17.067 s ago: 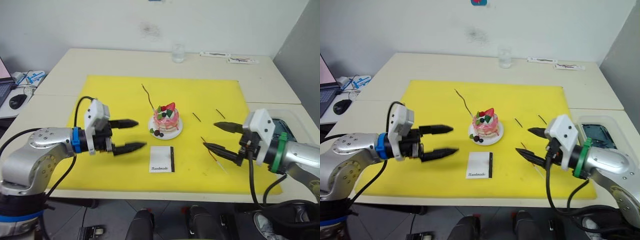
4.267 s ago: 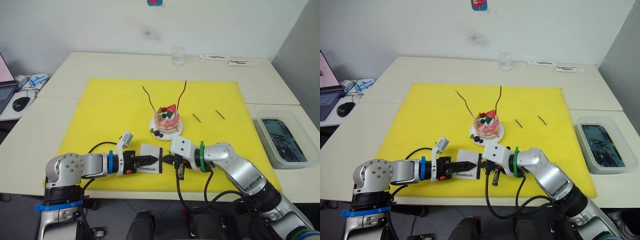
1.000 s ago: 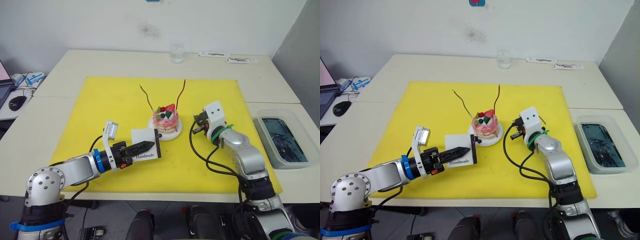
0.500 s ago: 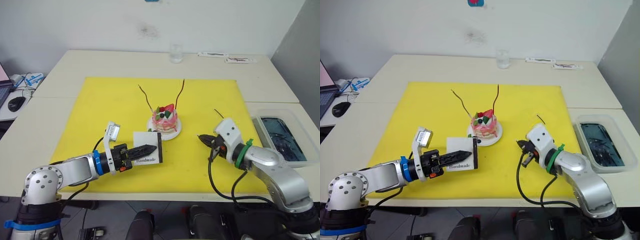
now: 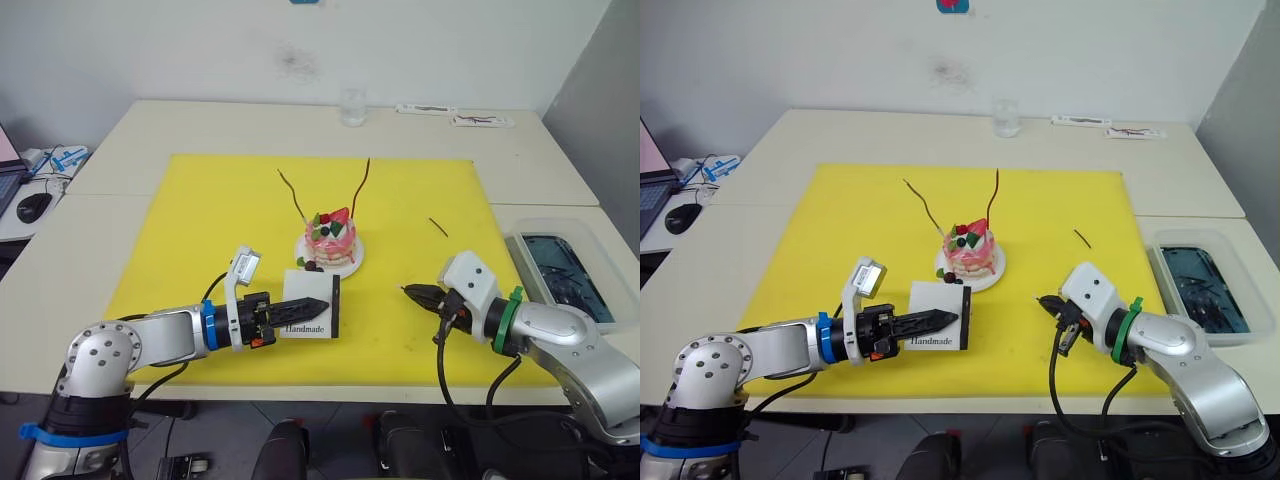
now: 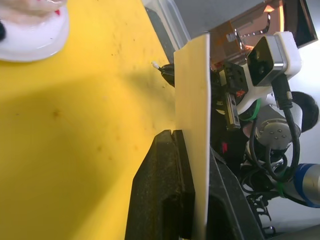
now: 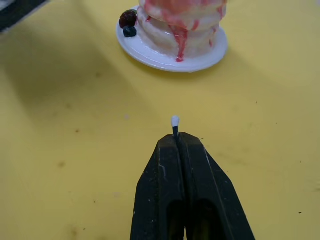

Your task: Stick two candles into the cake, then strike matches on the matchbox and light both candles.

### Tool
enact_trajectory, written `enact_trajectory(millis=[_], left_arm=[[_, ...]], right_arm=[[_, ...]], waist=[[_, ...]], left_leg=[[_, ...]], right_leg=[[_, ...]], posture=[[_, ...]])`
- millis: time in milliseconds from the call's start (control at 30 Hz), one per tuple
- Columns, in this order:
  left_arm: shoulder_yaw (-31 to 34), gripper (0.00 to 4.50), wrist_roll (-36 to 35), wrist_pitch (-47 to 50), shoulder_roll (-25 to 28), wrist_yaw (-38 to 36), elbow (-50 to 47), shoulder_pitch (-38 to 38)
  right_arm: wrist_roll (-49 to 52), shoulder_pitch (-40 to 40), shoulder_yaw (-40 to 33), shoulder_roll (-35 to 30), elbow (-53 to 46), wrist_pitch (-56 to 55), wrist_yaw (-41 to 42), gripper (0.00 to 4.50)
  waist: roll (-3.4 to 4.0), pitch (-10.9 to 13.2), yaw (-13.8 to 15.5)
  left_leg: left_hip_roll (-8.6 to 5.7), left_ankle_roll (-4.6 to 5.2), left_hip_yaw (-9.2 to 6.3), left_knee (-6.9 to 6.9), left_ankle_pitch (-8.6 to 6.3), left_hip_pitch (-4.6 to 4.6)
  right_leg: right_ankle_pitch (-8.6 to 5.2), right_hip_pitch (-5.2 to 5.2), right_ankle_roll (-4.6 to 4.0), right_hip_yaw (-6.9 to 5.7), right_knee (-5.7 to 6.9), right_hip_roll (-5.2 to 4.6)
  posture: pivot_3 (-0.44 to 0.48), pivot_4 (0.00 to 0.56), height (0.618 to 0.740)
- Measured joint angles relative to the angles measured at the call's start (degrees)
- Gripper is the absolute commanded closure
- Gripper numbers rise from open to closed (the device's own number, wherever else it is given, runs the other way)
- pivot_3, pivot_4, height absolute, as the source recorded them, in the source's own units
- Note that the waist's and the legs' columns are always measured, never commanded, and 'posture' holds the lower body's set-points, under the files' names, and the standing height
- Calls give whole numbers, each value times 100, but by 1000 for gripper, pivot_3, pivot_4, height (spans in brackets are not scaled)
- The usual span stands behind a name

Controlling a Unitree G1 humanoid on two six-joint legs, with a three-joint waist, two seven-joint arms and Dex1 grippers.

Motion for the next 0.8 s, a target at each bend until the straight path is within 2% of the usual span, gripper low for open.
enact_trajectory(millis=[133, 433, 533, 700, 800], left_arm=[[-65, 4500, 90, 3, -7, -122, 38, -2], [-169, 4500, 156, 39, -4, -294, 70, -18], [-171, 4500, 237, 39, -3, -346, 82, -67], [-171, 4500, 291, 40, -4, -371, 84, -69], [-171, 4500, 325, 40, -4, -374, 84, -69]], right_arm=[[-69, 188, 61, -21, 77, -280, 53, 4483], [-578, 527, 375, 266, 1158, -1334, -160, 4483], [-559, 615, 351, 413, 1259, -1491, -181, 3895], [-564, 650, 212, 437, 1553, -1847, -148, 2084], [-572, 673, 194, 409, 1761, -2187, -45, 2084]], waist=[[0, 0, -1], [0, 0, -3], [0, 0, -3], [-1, -1, -4], [-1, -1, -4]], left_leg=[[0, 0, 0, 1, 0, 0], [0, 0, 5, 3, 0, 0], [0, 0, 4, 3, 0, 1], [0, 0, 4, 5, 0, 4], [0, 0, 4, 4, 0, 7]], right_leg=[[-3, 0, -5, 0, 0, 0], [-3, 0, -6, 5, 1, 0], [0, 1, 0, 5, 3, 1], [0, 5, 0, 5, 2, 1], [1, 8, 0, 4, 3, 1]], posture=[[0, 150, 740], [0, 150, 740], [0, 150, 740], [0, 150, 740], [0, 150, 740]])
